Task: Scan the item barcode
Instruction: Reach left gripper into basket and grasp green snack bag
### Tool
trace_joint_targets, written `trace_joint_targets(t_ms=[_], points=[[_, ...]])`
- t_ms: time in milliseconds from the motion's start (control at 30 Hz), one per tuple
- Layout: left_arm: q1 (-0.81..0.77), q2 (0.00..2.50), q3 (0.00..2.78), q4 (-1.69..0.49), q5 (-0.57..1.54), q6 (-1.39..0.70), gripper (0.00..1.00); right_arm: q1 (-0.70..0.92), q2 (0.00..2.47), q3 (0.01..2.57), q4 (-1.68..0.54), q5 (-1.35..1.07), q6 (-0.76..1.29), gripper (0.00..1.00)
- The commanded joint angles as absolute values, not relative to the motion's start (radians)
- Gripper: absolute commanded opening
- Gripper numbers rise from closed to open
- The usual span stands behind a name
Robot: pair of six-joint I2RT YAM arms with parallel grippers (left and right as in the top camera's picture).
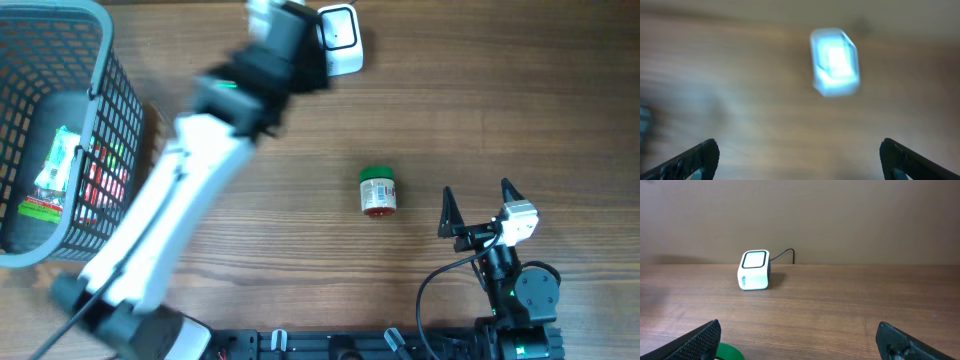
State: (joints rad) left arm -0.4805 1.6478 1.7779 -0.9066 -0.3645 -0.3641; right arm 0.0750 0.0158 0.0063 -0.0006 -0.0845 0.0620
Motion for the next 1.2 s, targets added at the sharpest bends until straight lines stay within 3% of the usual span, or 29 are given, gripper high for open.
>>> trace_joint_targets(t_ms=[0,200,367,467,867,1067,1167], points=[[-0.265,1.505,1.806,-0.920,-0.620,-0.239,1.00,0.071,0.014,0.005,0.002,-0.075,0.053,1.00],[0.192,1.439,1.805,-0.971,-0.606,-0.239,1.00,0.071,0.014,0.005,0.002,-0.075,0.053,1.00],[0.516,1.530,1.805,-0.993,-0.366,-0.238,1.00,0.071,0.014,0.005,0.002,-0.075,0.053,1.00],[0.635,1.616,1.805,-0.997,-0.238,-0.129,1.00,0.071,0.014,0.005,0.002,-0.075,0.052,1.00],[0.681,1.932,1.805,-1.020,0.065,0.332,1.00,0.071,0.014,0.005,0.002,-0.075,0.053,1.00],[0.621,1.999,1.804,-1.026,0.057,0.476,1.00,0.071,0.014,0.005,0.002,-0.075,0.052,1.00],[0.575,2.045,1.804,-1.034,-0.075,0.494,1.00,0.071,0.014,0.005,0.002,-0.075,0.053,1.00]])
